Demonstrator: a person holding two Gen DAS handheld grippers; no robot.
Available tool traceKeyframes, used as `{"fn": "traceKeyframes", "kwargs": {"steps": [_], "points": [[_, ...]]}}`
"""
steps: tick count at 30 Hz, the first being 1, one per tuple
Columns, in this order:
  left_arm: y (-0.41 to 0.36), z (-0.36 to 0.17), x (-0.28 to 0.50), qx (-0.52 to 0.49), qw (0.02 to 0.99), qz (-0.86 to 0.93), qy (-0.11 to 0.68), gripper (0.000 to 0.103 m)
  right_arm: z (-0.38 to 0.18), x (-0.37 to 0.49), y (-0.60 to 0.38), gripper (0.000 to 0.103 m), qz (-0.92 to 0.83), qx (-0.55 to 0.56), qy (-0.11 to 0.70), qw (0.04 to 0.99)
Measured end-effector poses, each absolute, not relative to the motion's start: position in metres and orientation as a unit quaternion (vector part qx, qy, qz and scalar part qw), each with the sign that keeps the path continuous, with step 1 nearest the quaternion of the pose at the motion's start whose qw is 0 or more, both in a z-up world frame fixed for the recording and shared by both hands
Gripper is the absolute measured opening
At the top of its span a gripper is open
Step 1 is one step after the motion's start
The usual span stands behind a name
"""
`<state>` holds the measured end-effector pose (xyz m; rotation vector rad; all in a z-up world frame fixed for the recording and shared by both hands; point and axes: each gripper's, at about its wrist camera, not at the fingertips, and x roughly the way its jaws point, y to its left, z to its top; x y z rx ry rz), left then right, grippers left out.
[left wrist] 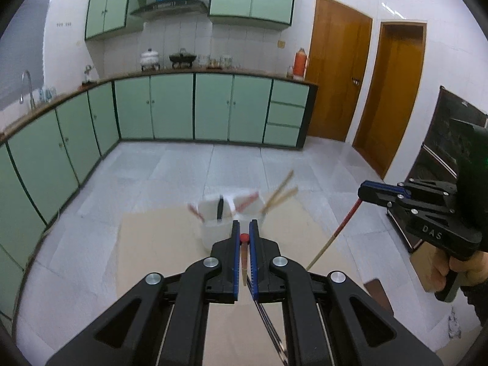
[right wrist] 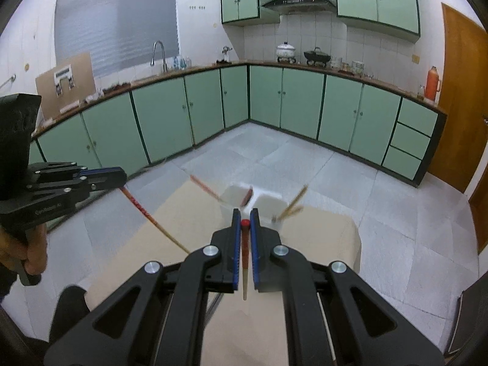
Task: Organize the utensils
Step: 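Lift both red-patterned chopsticks and carry them toward the holder, then lower both chopsticks into the holder and open both tools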
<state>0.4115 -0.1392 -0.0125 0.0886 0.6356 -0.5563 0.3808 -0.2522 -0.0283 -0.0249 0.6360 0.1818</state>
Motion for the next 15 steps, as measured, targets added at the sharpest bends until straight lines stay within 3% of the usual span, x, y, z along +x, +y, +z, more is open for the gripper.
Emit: {"fn": "traceKeyframes", "kwargs": {"steps": [10,15], "points": [[-0.158,0.033,0.467,0.056,0.931,-0.248,0.261,0.006,0.046,0.453,-0.272,0.005,0.069,0.009,0.262,0.963],[-0.174,0.028,0.513,0.063,0.937,-0.225,0.259,0.006,0.034,0.503,-0.279,0.005,0.045,0.008,0.266,0.963]]}}
